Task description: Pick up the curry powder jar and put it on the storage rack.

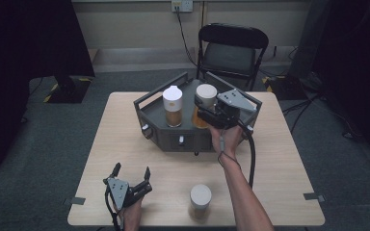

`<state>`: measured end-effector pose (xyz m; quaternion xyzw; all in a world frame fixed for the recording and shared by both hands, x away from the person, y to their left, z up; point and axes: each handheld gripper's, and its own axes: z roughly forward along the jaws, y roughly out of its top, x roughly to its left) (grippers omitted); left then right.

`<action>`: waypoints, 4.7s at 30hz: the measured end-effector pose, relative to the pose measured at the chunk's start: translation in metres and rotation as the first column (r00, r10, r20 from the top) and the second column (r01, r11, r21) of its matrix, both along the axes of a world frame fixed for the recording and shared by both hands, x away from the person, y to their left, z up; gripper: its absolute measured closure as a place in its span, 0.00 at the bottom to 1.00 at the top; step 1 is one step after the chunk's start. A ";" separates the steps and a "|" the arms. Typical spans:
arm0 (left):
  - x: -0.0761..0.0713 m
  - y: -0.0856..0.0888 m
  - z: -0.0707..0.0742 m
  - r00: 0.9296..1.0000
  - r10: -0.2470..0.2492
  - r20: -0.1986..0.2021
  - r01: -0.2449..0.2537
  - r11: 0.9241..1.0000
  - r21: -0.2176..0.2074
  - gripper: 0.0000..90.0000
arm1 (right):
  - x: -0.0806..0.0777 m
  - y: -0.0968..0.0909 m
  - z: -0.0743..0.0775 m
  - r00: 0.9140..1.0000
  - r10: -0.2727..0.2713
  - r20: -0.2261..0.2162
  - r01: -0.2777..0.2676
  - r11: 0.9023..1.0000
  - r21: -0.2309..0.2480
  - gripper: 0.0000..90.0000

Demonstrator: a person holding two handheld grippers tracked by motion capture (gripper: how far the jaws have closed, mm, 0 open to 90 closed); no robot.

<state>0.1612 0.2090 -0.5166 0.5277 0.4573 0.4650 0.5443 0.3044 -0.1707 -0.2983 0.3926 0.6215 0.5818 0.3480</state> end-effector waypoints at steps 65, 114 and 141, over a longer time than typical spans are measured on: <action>0.000 0.001 0.000 1.000 -0.006 0.000 0.006 1.000 -0.001 0.00 | 0.031 0.022 -0.009 0.997 -0.047 -0.066 0.042 0.996 -0.077 0.37; 0.000 0.001 0.000 1.000 -0.006 0.000 0.006 1.000 0.000 0.00 | 0.030 0.026 -0.017 0.997 -0.076 -0.023 0.074 0.995 -0.063 0.03; 0.000 0.001 0.000 1.000 -0.007 0.000 0.007 1.000 0.000 0.00 | 0.022 0.025 -0.025 0.998 -0.064 0.021 0.065 0.996 -0.054 0.01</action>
